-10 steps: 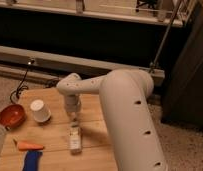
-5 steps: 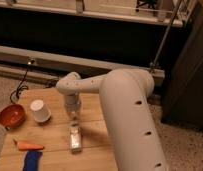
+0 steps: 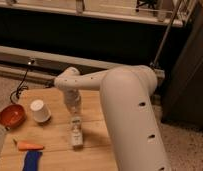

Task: Stand the bottle upright

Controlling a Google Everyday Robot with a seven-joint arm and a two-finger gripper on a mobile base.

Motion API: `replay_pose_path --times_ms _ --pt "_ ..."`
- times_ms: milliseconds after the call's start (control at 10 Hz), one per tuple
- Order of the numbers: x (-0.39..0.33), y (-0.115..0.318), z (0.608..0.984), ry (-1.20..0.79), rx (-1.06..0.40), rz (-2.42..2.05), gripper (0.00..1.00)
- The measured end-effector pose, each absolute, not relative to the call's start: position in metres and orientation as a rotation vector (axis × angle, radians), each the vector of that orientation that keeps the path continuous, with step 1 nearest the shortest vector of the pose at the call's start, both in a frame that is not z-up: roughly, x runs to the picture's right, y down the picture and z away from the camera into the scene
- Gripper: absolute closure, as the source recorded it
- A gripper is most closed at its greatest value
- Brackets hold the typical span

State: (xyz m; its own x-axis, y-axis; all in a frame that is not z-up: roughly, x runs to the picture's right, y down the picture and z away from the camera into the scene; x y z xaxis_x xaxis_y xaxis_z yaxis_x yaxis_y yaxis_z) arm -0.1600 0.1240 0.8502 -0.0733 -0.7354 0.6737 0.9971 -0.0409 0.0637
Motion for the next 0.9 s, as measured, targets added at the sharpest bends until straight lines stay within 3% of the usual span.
replay_pose_path --times_ms 900 --pt "-0.177 0.076 0.801 -0.554 -0.475 -1.607 0.70"
